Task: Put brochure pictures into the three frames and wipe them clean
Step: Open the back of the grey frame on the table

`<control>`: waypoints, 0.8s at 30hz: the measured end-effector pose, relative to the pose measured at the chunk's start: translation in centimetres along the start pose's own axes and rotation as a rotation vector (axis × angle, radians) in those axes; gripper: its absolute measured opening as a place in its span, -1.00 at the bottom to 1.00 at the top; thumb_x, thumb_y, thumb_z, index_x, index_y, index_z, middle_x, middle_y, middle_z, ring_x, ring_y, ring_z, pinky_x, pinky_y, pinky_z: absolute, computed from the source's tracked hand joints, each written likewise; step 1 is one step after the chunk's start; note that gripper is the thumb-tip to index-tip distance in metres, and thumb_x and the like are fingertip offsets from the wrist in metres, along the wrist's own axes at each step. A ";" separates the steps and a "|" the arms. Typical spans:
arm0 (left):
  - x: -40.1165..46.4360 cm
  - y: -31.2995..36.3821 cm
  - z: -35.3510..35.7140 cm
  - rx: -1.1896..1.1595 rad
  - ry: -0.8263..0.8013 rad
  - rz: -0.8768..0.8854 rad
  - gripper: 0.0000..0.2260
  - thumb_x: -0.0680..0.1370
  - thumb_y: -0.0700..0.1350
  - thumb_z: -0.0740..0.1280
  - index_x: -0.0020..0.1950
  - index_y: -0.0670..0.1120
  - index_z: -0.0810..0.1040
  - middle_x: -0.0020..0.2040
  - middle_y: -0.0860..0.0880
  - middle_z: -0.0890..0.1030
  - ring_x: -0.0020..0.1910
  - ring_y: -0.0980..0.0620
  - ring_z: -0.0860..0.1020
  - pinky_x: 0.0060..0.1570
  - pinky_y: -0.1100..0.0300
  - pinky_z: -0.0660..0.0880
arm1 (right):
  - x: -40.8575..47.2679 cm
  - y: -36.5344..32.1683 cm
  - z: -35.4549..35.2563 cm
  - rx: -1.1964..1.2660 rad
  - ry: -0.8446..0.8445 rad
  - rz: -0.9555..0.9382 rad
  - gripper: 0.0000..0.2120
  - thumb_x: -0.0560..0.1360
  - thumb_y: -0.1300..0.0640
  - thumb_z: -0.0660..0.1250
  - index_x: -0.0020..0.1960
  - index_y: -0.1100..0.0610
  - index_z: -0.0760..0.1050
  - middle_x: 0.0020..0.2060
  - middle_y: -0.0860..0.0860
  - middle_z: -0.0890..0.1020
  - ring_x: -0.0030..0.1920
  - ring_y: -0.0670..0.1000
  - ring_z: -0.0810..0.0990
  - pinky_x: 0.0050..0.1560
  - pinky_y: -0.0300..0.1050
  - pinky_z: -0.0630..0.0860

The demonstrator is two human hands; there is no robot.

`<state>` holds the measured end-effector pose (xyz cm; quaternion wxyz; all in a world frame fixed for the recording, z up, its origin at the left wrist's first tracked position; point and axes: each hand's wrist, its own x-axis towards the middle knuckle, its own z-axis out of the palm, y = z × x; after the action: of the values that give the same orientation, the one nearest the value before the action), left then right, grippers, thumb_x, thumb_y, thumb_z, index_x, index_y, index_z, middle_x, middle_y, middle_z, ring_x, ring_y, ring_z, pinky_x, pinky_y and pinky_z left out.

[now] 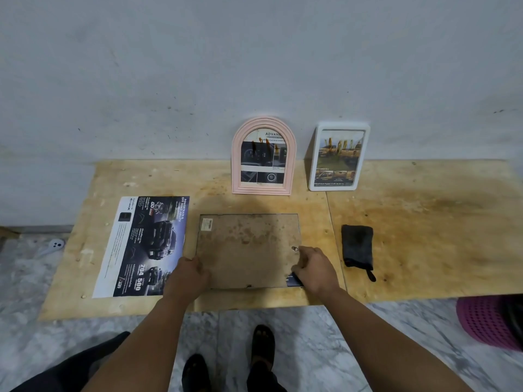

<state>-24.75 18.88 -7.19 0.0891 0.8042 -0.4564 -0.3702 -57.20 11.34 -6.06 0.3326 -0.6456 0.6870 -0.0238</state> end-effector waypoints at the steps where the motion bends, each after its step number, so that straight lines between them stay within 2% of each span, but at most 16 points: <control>1: 0.0 0.1 0.1 0.001 -0.003 -0.018 -0.69 0.56 -0.11 0.37 -0.29 -0.19 0.36 -0.01 -0.39 0.49 -0.09 -0.36 0.56 -0.18 0.01 0.38 | -0.1 -0.1 0.0 0.022 0.018 0.004 -0.48 0.46 0.08 0.43 0.41 0.02 0.50 0.08 -0.03 0.52 -0.03 0.02 0.53 -0.07 -0.09 0.49; 3: -0.1 0.2 0.2 0.010 -0.007 -0.025 -0.68 0.56 -0.10 0.37 -0.14 -0.35 0.42 0.11 -0.43 0.48 -0.05 -0.38 0.56 -0.16 -0.03 0.43 | -0.3 -0.2 0.0 0.075 0.049 0.027 -0.52 0.45 0.07 0.44 0.37 0.03 0.54 -0.01 -0.05 0.52 -0.08 -0.01 0.50 -0.11 -0.10 0.45; 4: -0.2 0.4 0.2 0.008 -0.006 -0.014 -0.69 0.56 -0.10 0.38 -0.20 -0.31 0.40 0.11 -0.43 0.48 -0.09 -0.36 0.55 -0.16 -0.01 0.41 | -0.4 -0.2 0.1 0.116 0.059 0.047 -0.54 0.45 0.07 0.45 0.34 0.05 0.56 -0.03 -0.04 0.55 -0.08 0.00 0.52 -0.11 -0.09 0.46; 6: -0.3 0.4 0.1 0.016 0.010 0.009 -0.65 0.56 -0.11 0.37 -0.32 -0.10 0.27 0.07 -0.41 0.48 -0.17 -0.30 0.50 -0.15 0.06 0.35 | -0.5 -0.3 0.2 0.223 0.066 0.107 -0.63 0.43 0.09 0.47 0.22 0.10 0.62 -0.07 0.00 0.65 -0.08 0.05 0.60 -0.08 -0.05 0.55; 7: -0.3 0.4 0.1 0.027 0.010 0.013 -0.67 0.57 -0.11 0.37 -0.31 -0.10 0.29 0.05 -0.38 0.48 -0.17 -0.26 0.49 -0.14 0.07 0.35 | -0.5 -0.3 0.4 0.257 0.067 0.131 -0.67 0.42 0.11 0.47 0.17 0.11 0.64 -0.09 0.01 0.68 -0.08 0.07 0.63 -0.06 -0.02 0.59; 8: -0.3 0.3 0.0 0.035 0.008 0.010 -0.71 0.57 -0.10 0.37 -0.25 -0.18 0.37 0.04 -0.36 0.48 -0.16 -0.23 0.49 -0.13 0.07 0.36 | -0.5 -0.1 0.5 0.252 0.062 0.135 -0.69 0.42 0.14 0.47 0.16 0.10 0.64 -0.07 0.01 0.68 -0.08 0.07 0.63 -0.04 -0.01 0.60; 10: -0.2 0.1 0.0 0.008 -0.002 -0.005 -0.71 0.56 -0.12 0.38 -0.08 -0.38 0.48 0.03 -0.37 0.48 -0.16 -0.19 0.47 -0.13 0.07 0.35 | -0.3 0.2 0.6 0.108 0.026 0.074 -0.57 0.44 0.22 0.43 0.30 0.09 0.57 0.12 0.06 0.59 -0.03 0.10 0.61 -0.04 -0.06 0.57; 11: -0.2 0.1 -0.1 0.001 -0.005 0.000 -0.70 0.56 -0.13 0.39 -0.06 -0.40 0.49 0.00 -0.35 0.47 -0.17 -0.18 0.46 -0.14 0.07 0.35 | -0.2 0.4 0.7 0.009 -0.012 0.030 -0.46 0.45 0.25 0.41 0.42 0.09 0.48 0.25 0.07 0.51 0.04 0.13 0.61 -0.04 -0.07 0.55; 14: -0.6 0.4 -0.5 -0.028 -0.031 0.028 -0.68 0.51 -0.01 0.36 -0.26 -0.22 0.41 -0.11 -0.21 0.39 -0.23 -0.18 0.44 -0.18 0.06 0.35 | 0.5 0.8 0.4 -0.256 -0.111 -0.096 -0.26 0.46 0.23 0.39 0.59 0.05 0.22 0.49 0.03 0.28 0.17 0.17 0.59 -0.02 0.00 0.59; 17: -0.9 0.5 -0.9 -0.025 -0.049 0.049 -0.70 0.41 0.10 0.27 -0.30 -0.10 0.32 -0.10 -0.11 0.34 -0.23 -0.15 0.41 -0.16 0.06 0.37 | 1.0 0.8 -0.3 -0.522 -0.119 -0.204 -0.25 0.49 0.16 0.38 0.61 0.03 0.16 0.47 0.02 0.34 0.22 0.15 0.56 -0.02 0.01 0.59; 20: -0.4 0.0 -0.6 0.014 -0.039 0.056 -0.67 0.55 -0.04 0.38 -0.29 -0.02 0.27 -0.06 -0.12 0.36 -0.19 -0.16 0.45 -0.11 0.05 0.41 | 1.4 0.2 -0.6 -0.725 -0.091 -0.291 -0.38 0.54 0.13 0.34 0.55 0.10 0.24 0.36 0.06 0.49 0.21 0.14 0.59 0.03 0.01 0.54; 22: -0.1 -0.3 -0.4 0.022 -0.030 0.051 -0.67 0.56 -0.08 0.38 -0.29 -0.04 0.29 -0.07 -0.12 0.38 -0.19 -0.15 0.46 -0.12 0.06 0.42 | 1.6 -0.2 -0.6 -0.829 -0.065 -0.332 -0.48 0.57 0.09 0.33 0.48 0.14 0.32 0.27 0.07 0.57 0.16 0.13 0.62 0.01 0.00 0.52; 24: -0.1 -0.3 -0.4 0.017 -0.027 0.051 -0.67 0.55 -0.09 0.38 -0.31 -0.02 0.28 -0.10 -0.11 0.37 -0.21 -0.14 0.46 -0.13 0.07 0.41 | 1.5 -0.2 -0.5 -0.869 -0.053 -0.343 -0.50 0.57 0.06 0.32 0.47 0.16 0.33 0.24 0.09 0.59 0.16 0.14 0.61 0.01 0.01 0.51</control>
<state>-24.30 19.02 -7.01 0.0857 0.7880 -0.4811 -0.3746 -57.19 9.76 -6.26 0.0402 -0.8298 0.5079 0.2278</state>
